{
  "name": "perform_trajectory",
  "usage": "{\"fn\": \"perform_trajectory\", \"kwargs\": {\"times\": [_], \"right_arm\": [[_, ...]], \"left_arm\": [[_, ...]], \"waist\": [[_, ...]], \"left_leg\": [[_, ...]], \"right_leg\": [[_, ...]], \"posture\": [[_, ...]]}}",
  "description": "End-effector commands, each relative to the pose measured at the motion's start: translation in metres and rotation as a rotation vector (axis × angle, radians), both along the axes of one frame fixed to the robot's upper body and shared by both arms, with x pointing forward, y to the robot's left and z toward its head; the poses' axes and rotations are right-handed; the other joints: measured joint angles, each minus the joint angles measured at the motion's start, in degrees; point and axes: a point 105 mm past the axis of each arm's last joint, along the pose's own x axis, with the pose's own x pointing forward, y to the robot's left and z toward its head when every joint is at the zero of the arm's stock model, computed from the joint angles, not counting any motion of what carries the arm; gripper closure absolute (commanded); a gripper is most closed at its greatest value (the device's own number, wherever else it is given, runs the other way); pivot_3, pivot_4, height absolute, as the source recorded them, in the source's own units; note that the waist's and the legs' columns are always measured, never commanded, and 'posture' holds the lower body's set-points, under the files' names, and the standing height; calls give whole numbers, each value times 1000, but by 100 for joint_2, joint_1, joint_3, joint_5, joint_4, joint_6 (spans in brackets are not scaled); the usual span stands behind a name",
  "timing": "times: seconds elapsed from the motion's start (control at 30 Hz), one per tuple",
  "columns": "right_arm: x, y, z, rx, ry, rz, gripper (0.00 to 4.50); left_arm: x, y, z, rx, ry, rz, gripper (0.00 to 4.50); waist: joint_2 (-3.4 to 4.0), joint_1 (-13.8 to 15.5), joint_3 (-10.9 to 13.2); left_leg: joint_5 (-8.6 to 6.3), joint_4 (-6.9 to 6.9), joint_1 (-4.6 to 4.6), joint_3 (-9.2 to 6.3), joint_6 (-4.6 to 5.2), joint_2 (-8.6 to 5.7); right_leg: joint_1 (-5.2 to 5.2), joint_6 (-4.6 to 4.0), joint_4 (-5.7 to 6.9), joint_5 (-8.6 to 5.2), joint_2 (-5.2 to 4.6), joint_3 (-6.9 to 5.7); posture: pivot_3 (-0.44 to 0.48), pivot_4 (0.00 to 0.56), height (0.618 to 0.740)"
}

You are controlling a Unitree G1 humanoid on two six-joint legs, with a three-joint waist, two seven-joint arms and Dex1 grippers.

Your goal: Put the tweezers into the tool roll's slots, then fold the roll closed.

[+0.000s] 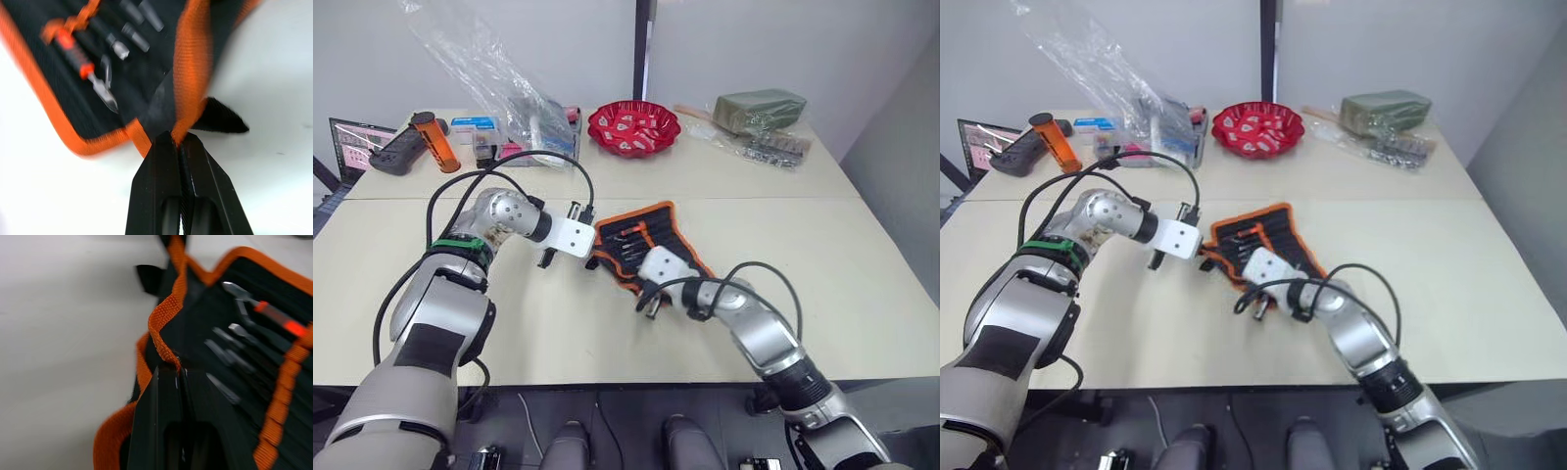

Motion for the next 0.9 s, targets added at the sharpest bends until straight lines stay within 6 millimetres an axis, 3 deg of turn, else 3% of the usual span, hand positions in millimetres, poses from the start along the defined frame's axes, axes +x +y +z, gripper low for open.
{"fn": "perform_trajectory", "kwargs": {"times": [0.03,0.23,0.37,0.6,0.73,0.9], "right_arm": [[13,-20,6,-14,-21,-45,4500],[20,-21,9,-40,-38,-13,4500],[16,-13,13,-23,-44,33,4500],[5,3,9,-16,-31,142,4500],[-4,-1,0,-36,16,182,4500],[-21,-9,-7,-34,100,241,4500]], "left_arm": [[-7,6,18,-79,48,15,4477],[-44,8,15,-118,198,63,4477],[-69,9,17,-143,286,142,4477],[-96,10,9,-180,413,331,4477],[-98,23,-6,-102,384,385,4477],[-101,28,3,-155,439,411,4477]], "waist": [[0,-17,0],[2,-72,1],[2,-102,1],[3,-123,2],[3,-107,2],[3,-20,2]], "left_leg": [[0,-1,0,0,0,-1],[0,-2,13,-4,0,0],[0,3,12,-8,1,-1],[0,3,17,-9,1,0],[0,3,17,-9,1,0],[0,6,14,-8,1,-1]], "right_leg": [[0,0,3,0,-1,0],[-2,-2,41,1,0,4],[-1,-2,43,1,1,4],[2,-2,46,0,3,4],[2,-2,44,-1,3,4],[2,-2,40,0,2,4]], "posture": [[0,150,740],[0,150,740],[0,150,740],[0,150,740],[0,150,740],[0,150,740]]}}
